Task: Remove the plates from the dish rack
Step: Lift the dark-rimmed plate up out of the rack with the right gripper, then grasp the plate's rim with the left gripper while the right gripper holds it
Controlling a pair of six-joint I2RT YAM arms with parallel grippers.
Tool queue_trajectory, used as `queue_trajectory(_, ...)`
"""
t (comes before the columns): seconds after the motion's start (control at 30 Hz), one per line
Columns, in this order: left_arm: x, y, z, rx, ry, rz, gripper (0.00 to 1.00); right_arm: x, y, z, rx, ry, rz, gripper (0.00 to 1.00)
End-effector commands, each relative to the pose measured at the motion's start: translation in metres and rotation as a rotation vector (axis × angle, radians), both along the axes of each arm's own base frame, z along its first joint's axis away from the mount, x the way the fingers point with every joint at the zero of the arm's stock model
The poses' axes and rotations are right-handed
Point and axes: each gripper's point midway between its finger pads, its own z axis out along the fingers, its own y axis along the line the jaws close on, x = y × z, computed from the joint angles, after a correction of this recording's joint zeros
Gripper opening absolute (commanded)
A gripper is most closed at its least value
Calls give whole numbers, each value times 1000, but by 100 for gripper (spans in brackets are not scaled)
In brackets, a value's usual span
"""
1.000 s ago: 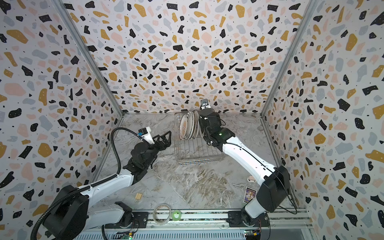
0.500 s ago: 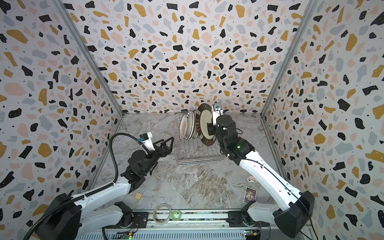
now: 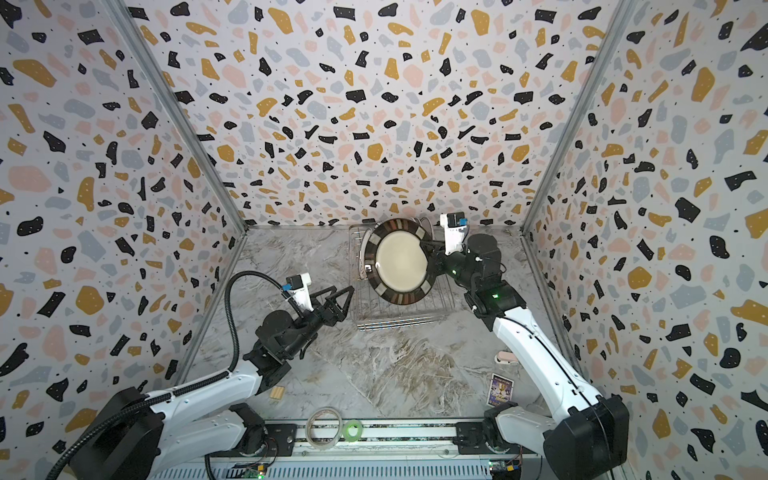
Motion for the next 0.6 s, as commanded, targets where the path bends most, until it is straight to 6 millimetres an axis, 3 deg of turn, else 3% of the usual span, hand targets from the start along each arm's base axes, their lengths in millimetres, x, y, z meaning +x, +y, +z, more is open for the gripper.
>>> queue_trajectory(0.0,-16,-11,22,-108,-69,-94,93,-33,19,78,206,-206,197,0)
queue_trajectory(0.17,-20,-20,20,-129,-48,-125,92,-45,26,70,283,-187,307,0)
queue_trajectory(0.23,-22,-20,22,-156,-47,-133,87,-47,28,66,295,-180,330,0)
queue_trajectory(0.4,-35,-31,28,-217,-47,-218,55,-48,29,55,300,-169,339,0)
queue_trajectory(0.57,-33,-30,24,-214,-30,-208,30,-46,29,45,288,-168,331,0)
